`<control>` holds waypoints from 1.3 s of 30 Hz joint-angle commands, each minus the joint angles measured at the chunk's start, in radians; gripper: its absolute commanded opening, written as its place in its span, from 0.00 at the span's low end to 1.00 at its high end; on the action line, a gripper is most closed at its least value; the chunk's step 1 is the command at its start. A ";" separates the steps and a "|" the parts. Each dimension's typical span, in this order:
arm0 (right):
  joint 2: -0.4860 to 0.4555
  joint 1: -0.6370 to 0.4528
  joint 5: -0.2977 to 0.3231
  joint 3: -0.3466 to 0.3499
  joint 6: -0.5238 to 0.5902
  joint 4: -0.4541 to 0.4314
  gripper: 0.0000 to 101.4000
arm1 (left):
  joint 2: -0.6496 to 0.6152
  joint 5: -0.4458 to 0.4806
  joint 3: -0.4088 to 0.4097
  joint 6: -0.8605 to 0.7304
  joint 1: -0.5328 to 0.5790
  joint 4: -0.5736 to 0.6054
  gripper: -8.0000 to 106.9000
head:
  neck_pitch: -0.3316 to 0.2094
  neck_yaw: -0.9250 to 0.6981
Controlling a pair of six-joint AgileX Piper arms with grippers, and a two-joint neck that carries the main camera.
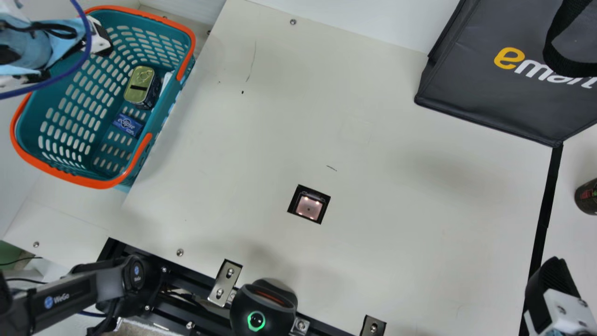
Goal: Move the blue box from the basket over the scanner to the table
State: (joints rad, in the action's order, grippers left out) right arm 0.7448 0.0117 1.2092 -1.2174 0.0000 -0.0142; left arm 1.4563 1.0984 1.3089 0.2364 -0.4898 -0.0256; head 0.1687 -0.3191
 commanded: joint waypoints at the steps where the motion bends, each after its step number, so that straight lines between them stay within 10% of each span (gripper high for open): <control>1: 0.000 0.000 0.000 0.000 0.000 0.000 0.94 | 0.027 -0.021 -0.013 -0.007 0.004 -0.012 0.85 | -0.030 -0.002; 39: 0.000 0.000 0.000 0.000 0.000 0.000 0.94 | 0.338 -0.128 -0.093 -0.121 -0.046 -0.022 0.85 | -0.030 -0.002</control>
State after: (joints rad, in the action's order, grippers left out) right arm 0.7448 0.0117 1.2092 -1.2174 0.0000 -0.0142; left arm 1.7869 0.9702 1.2131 0.0852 -0.5384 -0.0455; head 0.1687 -0.3191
